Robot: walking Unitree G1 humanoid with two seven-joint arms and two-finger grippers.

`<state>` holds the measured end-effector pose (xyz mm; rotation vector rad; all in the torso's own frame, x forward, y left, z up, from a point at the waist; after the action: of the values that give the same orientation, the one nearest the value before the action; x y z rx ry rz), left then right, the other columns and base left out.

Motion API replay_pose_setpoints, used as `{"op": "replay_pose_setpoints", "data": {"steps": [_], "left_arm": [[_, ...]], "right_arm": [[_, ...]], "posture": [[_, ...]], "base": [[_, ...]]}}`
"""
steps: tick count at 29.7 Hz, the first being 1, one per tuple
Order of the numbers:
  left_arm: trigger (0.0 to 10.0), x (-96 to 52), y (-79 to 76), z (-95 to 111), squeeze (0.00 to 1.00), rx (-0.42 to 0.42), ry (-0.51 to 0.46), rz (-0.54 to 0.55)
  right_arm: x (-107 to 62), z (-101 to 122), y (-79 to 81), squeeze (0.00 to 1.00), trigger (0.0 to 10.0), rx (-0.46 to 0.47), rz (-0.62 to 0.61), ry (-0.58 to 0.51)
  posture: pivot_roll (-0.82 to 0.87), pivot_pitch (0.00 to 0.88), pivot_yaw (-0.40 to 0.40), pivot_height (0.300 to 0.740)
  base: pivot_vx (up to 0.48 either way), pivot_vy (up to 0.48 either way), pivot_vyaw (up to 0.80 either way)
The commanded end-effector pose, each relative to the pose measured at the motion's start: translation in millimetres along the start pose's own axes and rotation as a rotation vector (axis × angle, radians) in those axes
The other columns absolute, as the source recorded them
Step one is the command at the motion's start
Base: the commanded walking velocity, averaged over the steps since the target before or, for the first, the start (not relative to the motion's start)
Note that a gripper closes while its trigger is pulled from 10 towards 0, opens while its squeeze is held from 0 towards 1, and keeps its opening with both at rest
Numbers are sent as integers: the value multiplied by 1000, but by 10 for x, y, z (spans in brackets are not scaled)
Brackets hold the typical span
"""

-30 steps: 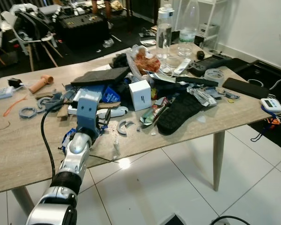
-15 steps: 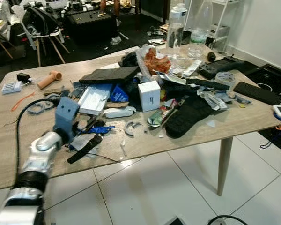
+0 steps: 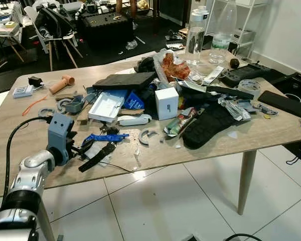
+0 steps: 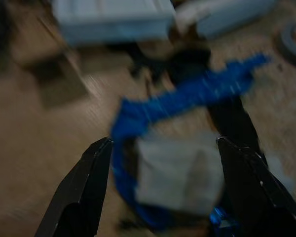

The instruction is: Picking trash to rubbish bin

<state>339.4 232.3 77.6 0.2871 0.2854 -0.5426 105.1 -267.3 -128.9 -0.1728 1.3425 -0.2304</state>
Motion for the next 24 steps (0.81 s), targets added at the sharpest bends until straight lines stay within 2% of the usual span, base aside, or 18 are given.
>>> {"op": "replay_pose_setpoints", "data": {"steps": [1, 9, 14, 15, 24], "left_arm": [[10000, -2, -35, -105, 0, -28, 32, 3], [10000, 15, -115, -164, 0, -55, 52, -1], [10000, 55, -248, -220, 0, -82, 73, -31], [10000, 73, -339, -241, 0, -93, 77, -68], [10000, 186, -545, -290, 0, -77, 103, -92]], "right_arm": [[1, -40, 37, 0, 10000, -13, 10, 13], [1, -44, 37, 0, 10000, -18, 11, 13], [1, -48, 34, 0, 10000, -22, 10, 14], [1, -50, 32, 0, 10000, -24, 9, 14], [1, -50, 42, 0, 10000, -27, 10, 12]], "posture": [[-97, 43, 94, 740], [-98, 44, 93, 740], [-99, 46, 95, 740], [-99, 46, 94, 740], [-99, 48, 97, 740]], "base": [[0, 0, 0], [0, 0, 0], [0, 0, 0], [0, 0, 0], [0, 0, 0]]}}
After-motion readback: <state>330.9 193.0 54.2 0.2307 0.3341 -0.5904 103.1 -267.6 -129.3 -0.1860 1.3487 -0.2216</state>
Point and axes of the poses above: a point about 5 cm out from each wrist's last joint towards the gripper, its own x axis pointing out of the wrist towards the gripper, its own z axis along the axis of the wrist's last joint, y = z × x, the point moved 3 cm from there along x, pointing out of the wrist towards the gripper, and after that the axes turned 14 degrees about x, right-handed, at the moved point
